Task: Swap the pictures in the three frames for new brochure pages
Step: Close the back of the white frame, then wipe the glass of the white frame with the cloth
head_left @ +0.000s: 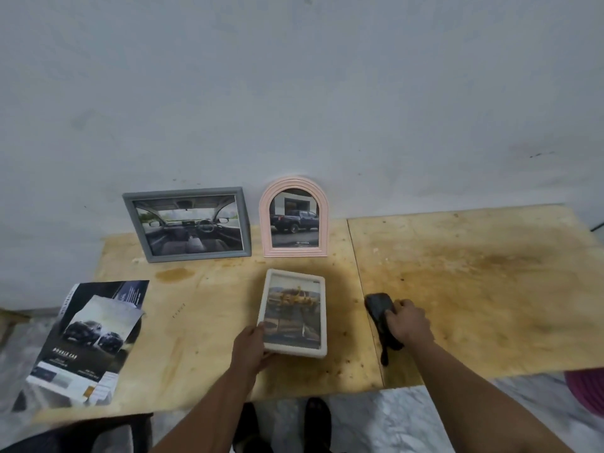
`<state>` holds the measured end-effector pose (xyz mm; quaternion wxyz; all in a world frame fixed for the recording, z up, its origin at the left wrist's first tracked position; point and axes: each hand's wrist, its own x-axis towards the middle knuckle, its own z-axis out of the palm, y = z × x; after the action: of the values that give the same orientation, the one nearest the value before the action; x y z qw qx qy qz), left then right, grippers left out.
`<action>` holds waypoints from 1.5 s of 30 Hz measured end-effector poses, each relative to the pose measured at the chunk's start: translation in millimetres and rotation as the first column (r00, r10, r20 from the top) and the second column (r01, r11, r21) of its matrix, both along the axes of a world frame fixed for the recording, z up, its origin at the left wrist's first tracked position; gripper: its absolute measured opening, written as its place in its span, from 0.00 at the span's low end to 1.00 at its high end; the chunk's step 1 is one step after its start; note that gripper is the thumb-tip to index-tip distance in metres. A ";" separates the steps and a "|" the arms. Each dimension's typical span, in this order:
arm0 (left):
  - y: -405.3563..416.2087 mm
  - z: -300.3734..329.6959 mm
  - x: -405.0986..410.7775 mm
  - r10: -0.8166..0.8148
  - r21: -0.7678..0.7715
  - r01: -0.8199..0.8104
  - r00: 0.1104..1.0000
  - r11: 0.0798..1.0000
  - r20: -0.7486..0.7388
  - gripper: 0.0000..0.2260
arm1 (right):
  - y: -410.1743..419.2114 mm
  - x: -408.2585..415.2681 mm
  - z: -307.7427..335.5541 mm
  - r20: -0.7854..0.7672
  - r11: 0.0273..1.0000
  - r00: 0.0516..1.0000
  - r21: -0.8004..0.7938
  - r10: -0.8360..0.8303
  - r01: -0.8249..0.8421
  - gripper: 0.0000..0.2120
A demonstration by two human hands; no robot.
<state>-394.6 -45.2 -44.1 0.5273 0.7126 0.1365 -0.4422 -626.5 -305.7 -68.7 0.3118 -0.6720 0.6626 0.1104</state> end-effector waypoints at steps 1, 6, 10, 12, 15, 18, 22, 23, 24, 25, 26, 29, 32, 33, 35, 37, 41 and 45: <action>2.8 -5.6 -2.8 -0.021 0.028 0.021 1.000 0.999 -0.014 0.07 | 1.8 -5.8 -8.9 0.003 0.999 1.000 0.031 0.011 -0.011 0.28; 9.3 -11.9 -15.8 -0.092 0.083 0.097 0.993 0.992 -0.069 0.15 | 19.4 -12.3 -8.8 0.166 0.998 0.986 0.056 0.010 -0.020 0.19; 13.7 -12.6 -19.6 -0.263 0.198 0.246 0.963 0.949 0.059 0.26 | 13.5 -12.0 -4.3 0.324 0.953 0.919 0.272 -0.223 0.136 0.15; 15.6 -11.3 -20.5 -0.389 0.262 0.348 0.912 0.900 0.126 0.28 | 11.8 -14.1 -1.3 0.394 0.892 0.843 0.406 -0.367 0.198 0.14; 22.0 -9.5 -23.1 -0.484 0.306 0.422 0.859 0.854 0.168 0.31 | 14.6 -16.0 4.7 0.476 0.800 0.703 0.556 -0.529 0.226 0.18; 29.2 2.9 -27.4 -0.519 0.329 0.446 0.835 0.832 0.183 0.27 | 21.3 -9.8 11.6 0.519 0.750 0.603 0.625 -0.606 0.217 0.19; 43.5 0.5 -32.3 -0.498 0.328 0.424 0.847 0.844 0.185 0.33 | 34.3 6.7 22.9 0.575 0.753 0.529 0.624 -0.624 0.210 0.13; 46.5 1.0 -33.7 -0.505 0.322 0.434 0.844 0.841 0.181 0.30 | 38.2 10.1 25.9 0.576 0.745 0.524 0.639 -0.627 0.189 0.11; 49.3 -0.2 -34.3 -0.512 0.326 0.439 0.840 0.837 0.182 0.27 | 41.2 12.3 26.5 0.571 0.739 0.529 0.651 -0.627 0.173 0.10; 52.0 -1.1 -34.6 -0.514 0.337 0.438 0.838 0.834 0.184 0.26 | 44.0 14.2 26.2 0.561 0.741 0.558 0.654 -0.611 0.153 0.10; 52.7 1.3 -36.3 -0.510 0.331 0.433 0.839 0.838 0.192 0.26 | 47.1 15.8 27.3 0.553 0.734 0.571 0.666 -0.606 0.133 0.10; 56.9 4.1 -38.0 -0.525 0.319 0.449 0.824 0.835 0.214 0.26 | 55.4 20.2 27.9 0.569 0.715 0.550 0.695 -0.612 0.076 0.10; 60.4 7.6 -40.4 -0.532 0.292 0.467 0.820 0.835 0.212 0.25 | 64.3 23.8 29.3 0.554 0.645 0.423 0.757 -0.717 0.101 0.15; 61.0 8.4 -41.1 -0.542 0.289 0.477 0.812 0.830 0.217 0.24 | 66.7 25.5 28.0 0.538 0.618 0.388 0.779 -0.748 0.111 0.19; 63.9 9.1 -41.5 -0.538 0.277 0.478 0.815 0.834 0.214 0.23 | 72.0 30.4 29.0 0.504 0.584 0.379 0.800 -0.776 0.133 0.23; 68.3 10.9 -41.3 -0.549 0.268 0.492 0.808 0.828 0.212 0.22 | 77.5 33.4 30.1 0.504 0.599 0.415 0.790 -0.757 0.133 0.20; 80.7 8.6 -38.3 -0.596 0.277 0.536 0.771 0.798 0.224 0.22 | 93.6 35.0 39.2 0.532 0.625 0.455 0.778 -0.714 0.071 0.19; 91.9 7.5 -34.4 -0.649 0.332 0.570 0.729 0.752 0.217 0.24 | 118.0 32.3 56.4 0.447 0.525 0.426 0.847 -0.787 0.081 0.19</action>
<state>-429.0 46.8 -36.7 0.2750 0.8378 -0.1410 -0.4502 -594.2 -187.7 -12.3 0.8268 -0.2383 0.5069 -0.0509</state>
